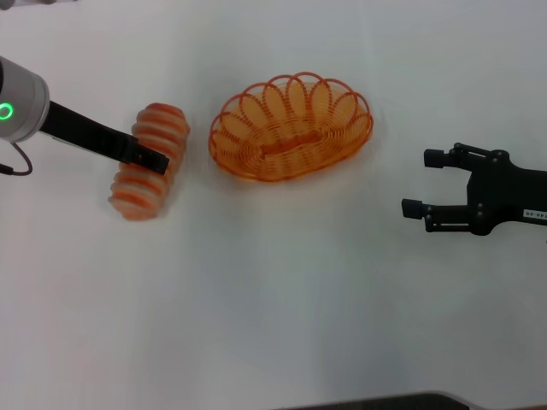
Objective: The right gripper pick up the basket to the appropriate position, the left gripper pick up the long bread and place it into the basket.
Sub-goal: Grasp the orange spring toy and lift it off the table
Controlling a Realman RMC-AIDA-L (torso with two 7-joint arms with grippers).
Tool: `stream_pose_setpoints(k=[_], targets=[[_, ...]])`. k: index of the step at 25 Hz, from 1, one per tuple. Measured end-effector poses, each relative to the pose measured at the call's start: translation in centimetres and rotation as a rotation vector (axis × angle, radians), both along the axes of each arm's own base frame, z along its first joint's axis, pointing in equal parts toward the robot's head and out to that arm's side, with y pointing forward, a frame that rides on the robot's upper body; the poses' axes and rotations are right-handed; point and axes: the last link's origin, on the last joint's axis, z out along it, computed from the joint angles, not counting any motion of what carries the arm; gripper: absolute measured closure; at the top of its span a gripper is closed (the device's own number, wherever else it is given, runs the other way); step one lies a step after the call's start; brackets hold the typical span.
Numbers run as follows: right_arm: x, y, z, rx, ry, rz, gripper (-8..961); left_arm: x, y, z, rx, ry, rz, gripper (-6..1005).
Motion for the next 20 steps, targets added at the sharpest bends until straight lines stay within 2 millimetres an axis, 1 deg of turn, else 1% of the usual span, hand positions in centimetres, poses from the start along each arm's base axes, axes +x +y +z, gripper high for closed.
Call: stream_pose_setpoints(k=[10,20], targets=[[0.1,0.2,0.2,0.023,0.003,-0.011,10,0.2,0.3,-0.4,0.046,0.036,0.089,188],[0.0,0.2,0.0,0.013,-0.004,0.003,10,0.7,0.1,-1.4,0.050,0.060,0.150,189]])
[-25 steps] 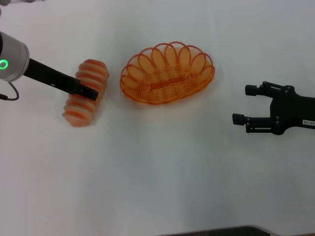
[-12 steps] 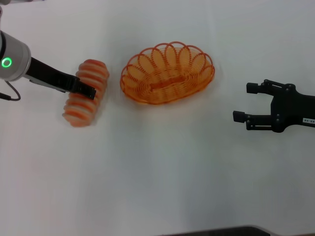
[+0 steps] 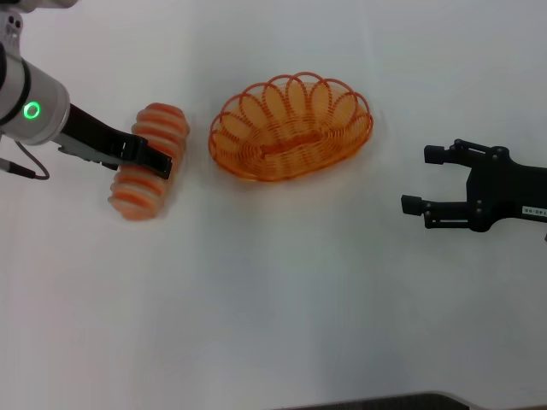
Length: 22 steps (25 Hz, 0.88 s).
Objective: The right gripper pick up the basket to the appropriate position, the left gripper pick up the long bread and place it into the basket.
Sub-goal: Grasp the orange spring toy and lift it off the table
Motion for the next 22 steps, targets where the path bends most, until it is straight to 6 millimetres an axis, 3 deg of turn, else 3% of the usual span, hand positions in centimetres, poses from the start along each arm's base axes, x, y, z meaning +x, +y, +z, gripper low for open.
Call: stream_pose_setpoints(k=[22], targets=[[0.0,-0.2,-0.2,-0.018,-0.008,0.006,11,0.1,0.3,-1.5,0.014,0.068,-0.066,189]])
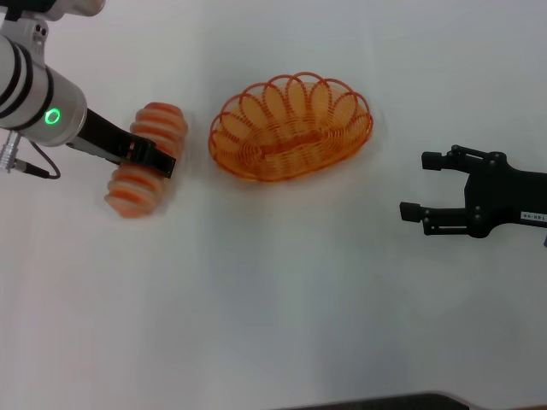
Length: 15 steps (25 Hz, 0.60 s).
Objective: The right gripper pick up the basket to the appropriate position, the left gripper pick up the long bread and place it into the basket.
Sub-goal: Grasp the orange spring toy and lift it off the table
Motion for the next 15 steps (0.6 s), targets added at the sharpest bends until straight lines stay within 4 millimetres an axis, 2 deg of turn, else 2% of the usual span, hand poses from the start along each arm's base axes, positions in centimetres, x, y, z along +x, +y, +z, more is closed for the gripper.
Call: stream_pose_setpoints(k=[15], targets=[[-0.06,0.11,-0.06,-0.001,-0.001,0.000,11,0.13,0.09,0.02,-0.001,0.026,-0.012,192]])
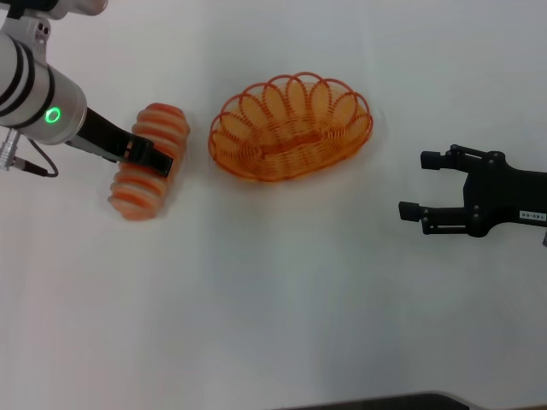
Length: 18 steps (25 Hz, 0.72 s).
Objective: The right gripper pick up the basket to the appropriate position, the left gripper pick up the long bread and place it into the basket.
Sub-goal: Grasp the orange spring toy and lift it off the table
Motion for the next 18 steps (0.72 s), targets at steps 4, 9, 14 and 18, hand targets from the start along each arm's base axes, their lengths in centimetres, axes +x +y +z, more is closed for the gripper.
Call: stream_pose_setpoints(k=[4,9,14,18], targets=[[-0.03,0.08,0.00,0.001,-0.001,0.001,11,-0.10,-0.07,-0.22,-0.006,0.005,0.001,193],[-0.11,0.21,0.01,0.002,-0.002,0.004,11,-0.33,-0.17,-0.50,-0.012,0.007,0.009,194],[-0.15,0.27,0.01,0.002,-0.002,0.005,11,-0.45,-0.17,-0.73,-0.015,0.006,0.013,195],[-0.16,0.28,0.01,0.002,-0.002,0.005,11,-0.44,-0.17,-0.76,-0.016,0.005,0.013,196]])
